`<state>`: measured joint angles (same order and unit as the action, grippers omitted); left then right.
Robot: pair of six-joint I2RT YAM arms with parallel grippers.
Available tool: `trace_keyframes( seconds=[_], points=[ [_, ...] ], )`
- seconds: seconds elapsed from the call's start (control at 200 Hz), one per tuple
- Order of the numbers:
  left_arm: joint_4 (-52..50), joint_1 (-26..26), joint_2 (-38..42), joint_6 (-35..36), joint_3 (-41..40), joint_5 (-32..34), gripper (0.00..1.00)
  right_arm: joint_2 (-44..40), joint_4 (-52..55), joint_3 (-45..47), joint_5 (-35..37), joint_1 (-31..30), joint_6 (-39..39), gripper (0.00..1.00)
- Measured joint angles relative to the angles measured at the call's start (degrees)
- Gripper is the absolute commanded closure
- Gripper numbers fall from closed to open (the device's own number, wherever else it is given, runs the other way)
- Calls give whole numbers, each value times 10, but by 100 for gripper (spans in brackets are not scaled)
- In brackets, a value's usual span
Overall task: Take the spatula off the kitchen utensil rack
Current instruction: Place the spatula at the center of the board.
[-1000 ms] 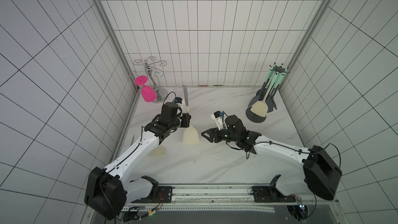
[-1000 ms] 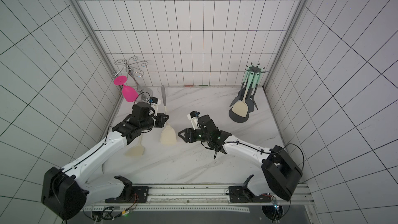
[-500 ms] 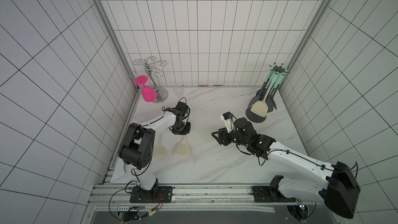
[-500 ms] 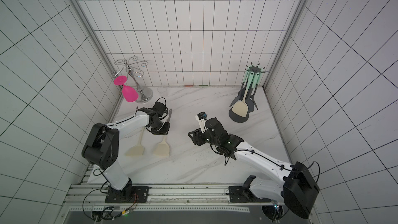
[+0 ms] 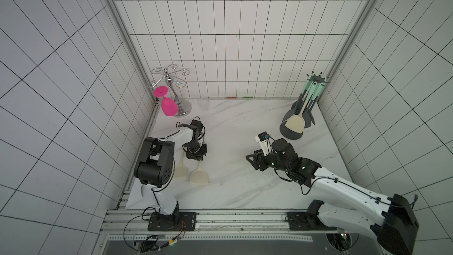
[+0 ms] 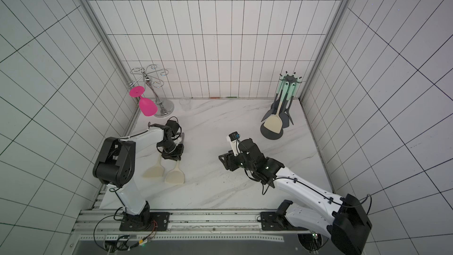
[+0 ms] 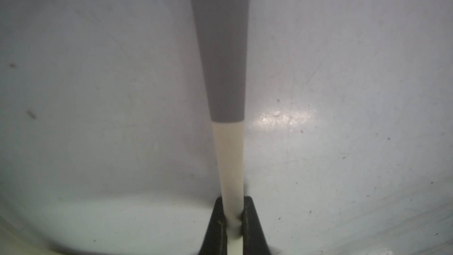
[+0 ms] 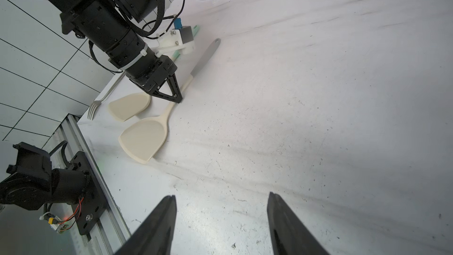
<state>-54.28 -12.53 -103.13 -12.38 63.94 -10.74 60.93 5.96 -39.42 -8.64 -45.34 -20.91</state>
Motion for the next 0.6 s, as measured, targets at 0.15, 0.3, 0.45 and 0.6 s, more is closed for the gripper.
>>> trace_keyframes(
  seconds=[0.15, 0.3, 0.45, 0.6],
  points=[
    [-2, 8, 0, 4, 0, -2, 100, 0, 3, 0, 0, 4, 5, 38],
    [-5, 13, 0, 7, 0, 1, 100, 1, 5, 0, -1, 6, 7, 37],
    [-9, 26, 0, 9, 0, 2, 100, 7, 6, 0, -4, 9, 8, 37],
    [-9, 35, 0, 9, 4, 4, 100, 19, 7, 0, -10, 10, 10, 37]
  ],
)
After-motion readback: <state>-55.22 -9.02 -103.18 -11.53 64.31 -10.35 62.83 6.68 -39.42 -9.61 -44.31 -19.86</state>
